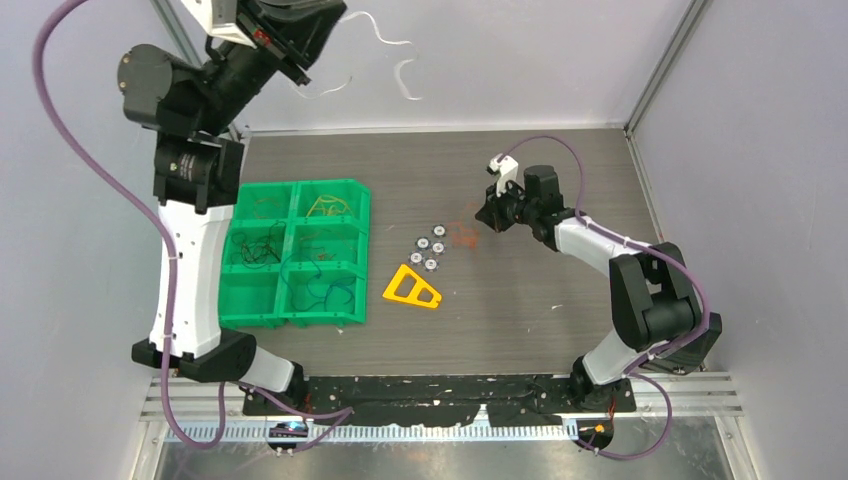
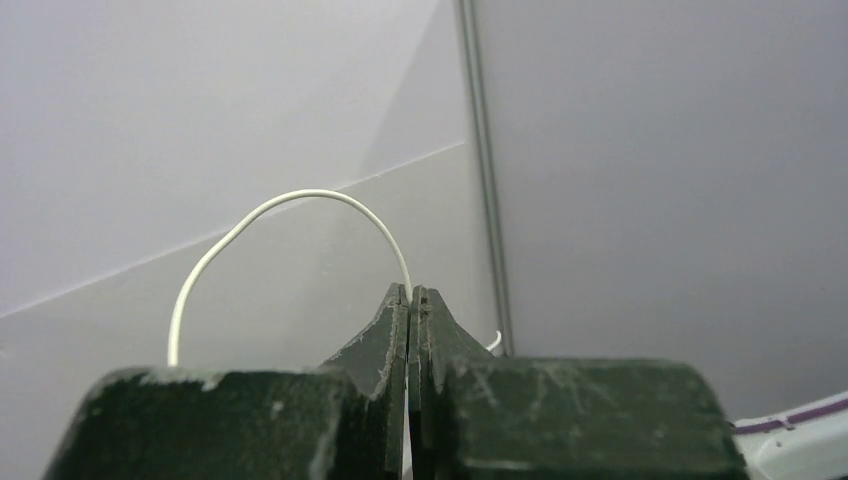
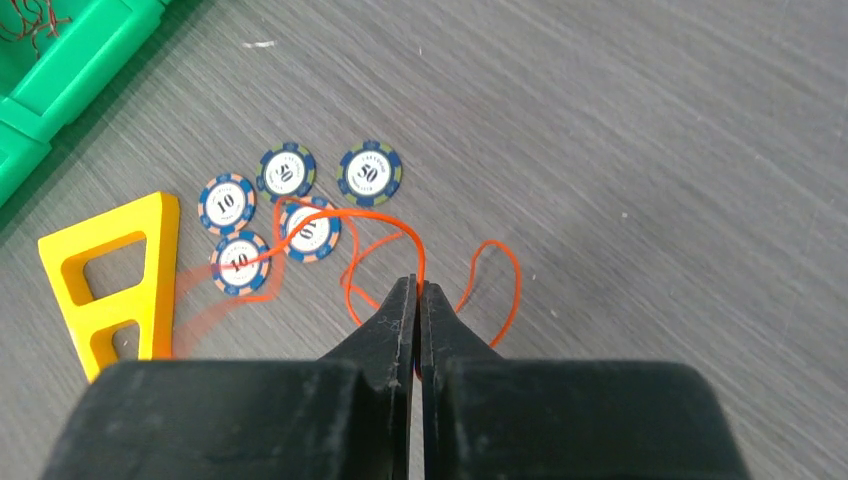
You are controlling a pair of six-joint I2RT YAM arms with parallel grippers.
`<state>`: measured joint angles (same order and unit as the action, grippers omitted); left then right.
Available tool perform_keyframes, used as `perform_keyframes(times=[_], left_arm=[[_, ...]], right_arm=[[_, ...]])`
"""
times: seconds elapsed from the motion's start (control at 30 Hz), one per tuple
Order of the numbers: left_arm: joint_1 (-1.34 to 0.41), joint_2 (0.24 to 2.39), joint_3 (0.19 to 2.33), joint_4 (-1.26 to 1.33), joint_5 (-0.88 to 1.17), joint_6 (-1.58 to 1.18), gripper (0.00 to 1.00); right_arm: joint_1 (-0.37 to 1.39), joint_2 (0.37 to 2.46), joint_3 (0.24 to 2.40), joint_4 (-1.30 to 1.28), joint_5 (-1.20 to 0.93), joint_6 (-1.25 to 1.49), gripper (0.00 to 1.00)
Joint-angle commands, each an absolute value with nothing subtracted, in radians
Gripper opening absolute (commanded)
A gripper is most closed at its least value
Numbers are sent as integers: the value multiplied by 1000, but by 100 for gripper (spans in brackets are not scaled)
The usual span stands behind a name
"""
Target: Untangle the cables
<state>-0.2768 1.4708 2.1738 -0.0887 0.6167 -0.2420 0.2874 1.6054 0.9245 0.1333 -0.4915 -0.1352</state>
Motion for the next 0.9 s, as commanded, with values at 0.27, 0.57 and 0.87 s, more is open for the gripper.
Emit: perform_keyframes(times=[0.27,0.57,0.87], left_arm=[[-60,1395,1857,-259,585,-340,0],[112,1288,1671,-648,711,-87,0],[376,1248,1707,-1216,764,335,0]], right_arm=[[214,1559,1029,-52,-558,-117,5],[212,1498,1028,-107,-567,-169,5],[211,1483,1019,-126,-588,-189,5]])
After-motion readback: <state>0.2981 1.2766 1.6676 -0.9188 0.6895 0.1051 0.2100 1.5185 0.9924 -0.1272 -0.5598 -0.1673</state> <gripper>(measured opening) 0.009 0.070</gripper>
